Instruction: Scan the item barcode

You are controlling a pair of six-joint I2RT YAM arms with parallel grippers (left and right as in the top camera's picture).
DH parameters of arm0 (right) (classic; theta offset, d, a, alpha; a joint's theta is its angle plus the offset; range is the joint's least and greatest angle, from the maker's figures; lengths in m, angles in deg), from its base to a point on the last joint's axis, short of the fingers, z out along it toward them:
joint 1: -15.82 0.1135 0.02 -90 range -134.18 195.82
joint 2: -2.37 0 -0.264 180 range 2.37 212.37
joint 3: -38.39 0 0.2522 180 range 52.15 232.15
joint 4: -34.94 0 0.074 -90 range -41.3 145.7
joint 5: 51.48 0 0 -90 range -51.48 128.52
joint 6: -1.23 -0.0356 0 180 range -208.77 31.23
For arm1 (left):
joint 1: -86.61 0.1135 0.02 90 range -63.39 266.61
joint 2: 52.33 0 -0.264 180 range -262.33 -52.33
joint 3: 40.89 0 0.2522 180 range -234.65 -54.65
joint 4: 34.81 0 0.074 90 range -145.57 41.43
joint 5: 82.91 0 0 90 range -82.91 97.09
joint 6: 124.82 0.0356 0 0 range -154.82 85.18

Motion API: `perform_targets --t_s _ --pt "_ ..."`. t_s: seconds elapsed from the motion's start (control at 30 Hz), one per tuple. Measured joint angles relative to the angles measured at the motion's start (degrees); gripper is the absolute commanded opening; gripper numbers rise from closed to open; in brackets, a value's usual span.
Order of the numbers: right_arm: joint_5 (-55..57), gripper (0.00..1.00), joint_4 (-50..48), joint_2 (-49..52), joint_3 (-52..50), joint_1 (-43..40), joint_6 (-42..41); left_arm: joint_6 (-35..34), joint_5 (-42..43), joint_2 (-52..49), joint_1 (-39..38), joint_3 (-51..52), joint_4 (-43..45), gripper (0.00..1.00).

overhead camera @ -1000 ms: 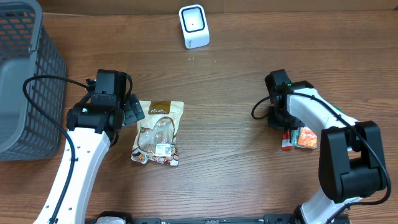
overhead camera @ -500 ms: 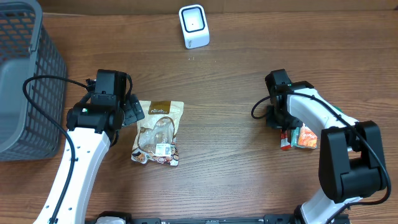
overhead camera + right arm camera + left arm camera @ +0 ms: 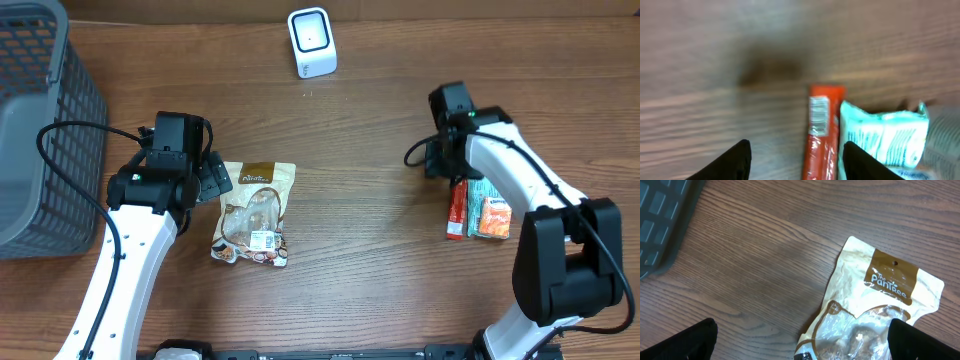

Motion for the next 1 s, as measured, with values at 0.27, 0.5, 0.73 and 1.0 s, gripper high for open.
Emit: perform_targets --t_s 0.27,0.5,0.73,1.0 --pt "-24.83 0.53 -5.38 0.0 0.9 0.46 -1.68 0.0 0.0 0.0 0.0 0.0 0.0 1.0" --pt "-36.52 0.54 -16.65 0.04 -0.04 8.37 -9.01 0.0 0.0 0.0 0.0 0.0 0.0 1.0" --pt "-34.67 0.6 -24.2 0.07 -0.74 21.44 -12.72 0.0 0.0 0.0 0.0 0.0 -0.02 1.0" --pt "-27.36 0.62 -30.47 0.11 -0.85 32.72 -13.86 0.0 0.0 0.0 0.0 0.0 0.0 1.0"
